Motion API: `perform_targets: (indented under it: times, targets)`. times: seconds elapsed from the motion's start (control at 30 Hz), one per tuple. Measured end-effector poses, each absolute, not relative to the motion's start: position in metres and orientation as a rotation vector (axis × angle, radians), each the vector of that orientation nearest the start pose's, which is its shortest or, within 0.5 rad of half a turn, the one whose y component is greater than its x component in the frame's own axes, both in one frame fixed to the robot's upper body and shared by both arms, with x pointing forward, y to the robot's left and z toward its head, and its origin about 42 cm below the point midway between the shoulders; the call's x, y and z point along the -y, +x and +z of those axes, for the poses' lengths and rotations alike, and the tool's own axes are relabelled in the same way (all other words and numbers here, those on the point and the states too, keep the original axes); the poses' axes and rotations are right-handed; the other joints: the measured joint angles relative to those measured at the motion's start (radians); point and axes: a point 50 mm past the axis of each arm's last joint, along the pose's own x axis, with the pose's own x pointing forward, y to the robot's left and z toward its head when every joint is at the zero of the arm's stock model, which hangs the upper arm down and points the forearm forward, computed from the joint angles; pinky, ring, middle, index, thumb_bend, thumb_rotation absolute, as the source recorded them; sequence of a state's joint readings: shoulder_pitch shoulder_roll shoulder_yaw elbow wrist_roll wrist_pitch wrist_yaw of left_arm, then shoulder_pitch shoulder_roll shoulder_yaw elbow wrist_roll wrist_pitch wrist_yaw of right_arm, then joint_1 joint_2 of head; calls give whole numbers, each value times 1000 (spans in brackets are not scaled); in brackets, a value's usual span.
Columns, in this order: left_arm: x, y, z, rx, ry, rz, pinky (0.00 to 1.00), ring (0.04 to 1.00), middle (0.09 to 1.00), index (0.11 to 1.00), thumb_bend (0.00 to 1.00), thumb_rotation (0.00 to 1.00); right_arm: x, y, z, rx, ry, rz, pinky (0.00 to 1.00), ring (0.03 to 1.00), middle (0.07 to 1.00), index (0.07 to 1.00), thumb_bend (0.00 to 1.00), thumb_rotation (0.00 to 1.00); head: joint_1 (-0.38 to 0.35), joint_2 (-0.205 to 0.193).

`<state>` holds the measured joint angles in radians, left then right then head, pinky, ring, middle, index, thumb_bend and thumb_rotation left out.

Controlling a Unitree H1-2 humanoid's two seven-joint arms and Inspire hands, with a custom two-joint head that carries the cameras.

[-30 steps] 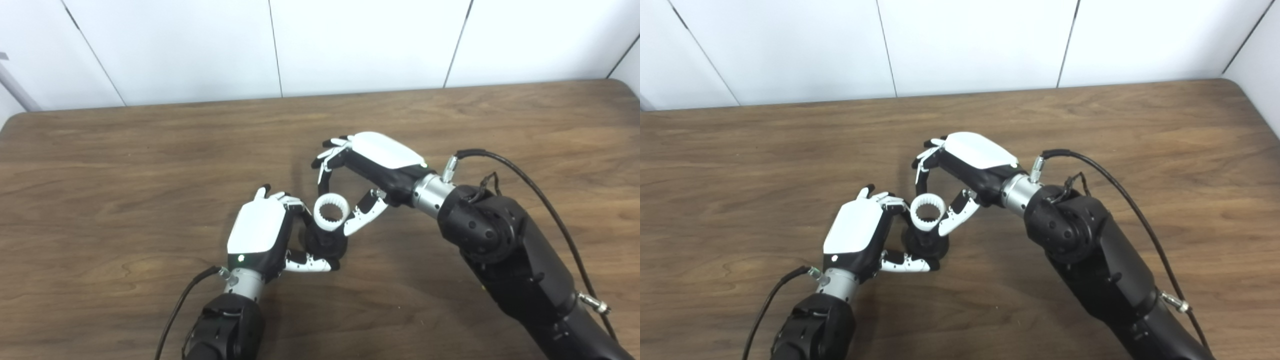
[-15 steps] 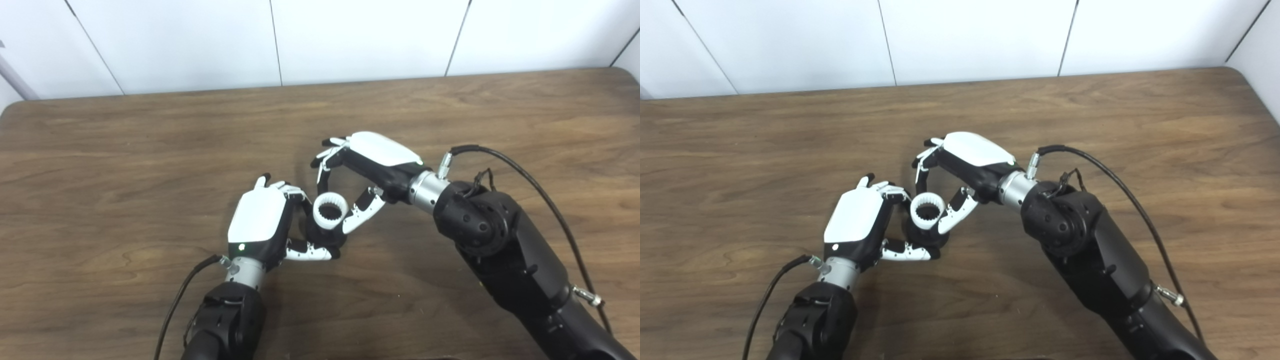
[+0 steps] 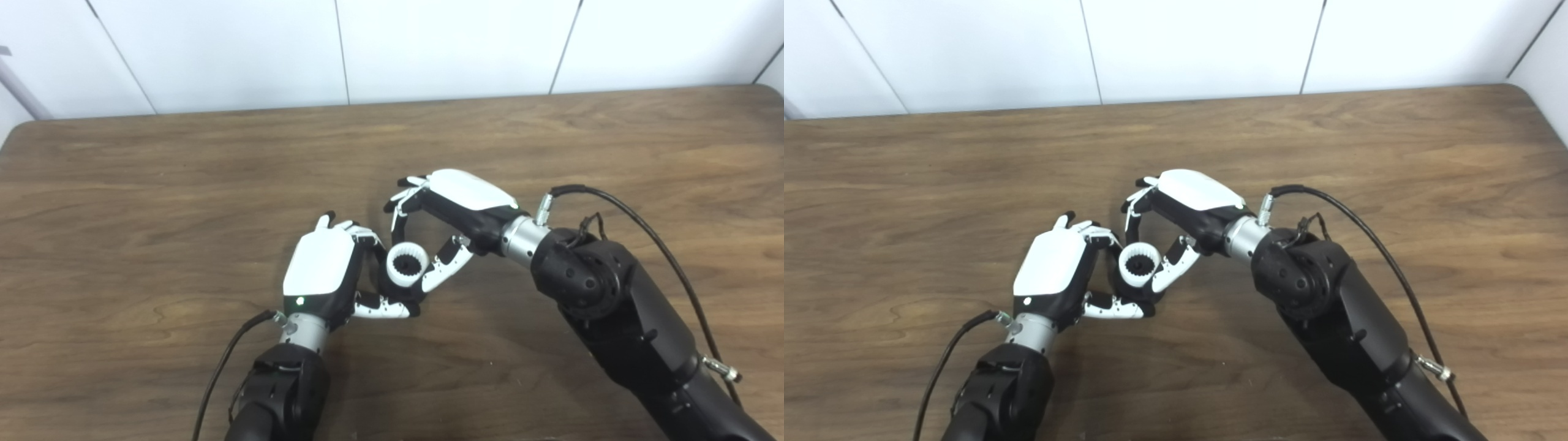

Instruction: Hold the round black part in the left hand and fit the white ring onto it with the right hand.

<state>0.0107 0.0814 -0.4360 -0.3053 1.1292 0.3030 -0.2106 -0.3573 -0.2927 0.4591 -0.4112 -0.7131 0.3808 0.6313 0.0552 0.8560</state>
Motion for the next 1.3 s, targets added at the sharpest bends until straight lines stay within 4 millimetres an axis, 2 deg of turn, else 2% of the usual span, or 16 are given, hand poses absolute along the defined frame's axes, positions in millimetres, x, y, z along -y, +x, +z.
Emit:
perform_targets:
  times: [0.87,1.3]
  targets:
    - [-127,253,151,99,1139,-256,1000,877,754,480,524,55,142,322,234,173,-1076,681,914,975,823,484,523,136,-9,3]
    - [-125,253,151,95,1133,-258,1000,879,755,479,524,55,143,325,230,154,-1065,688,909,974,820,484,523,135,-9,3]
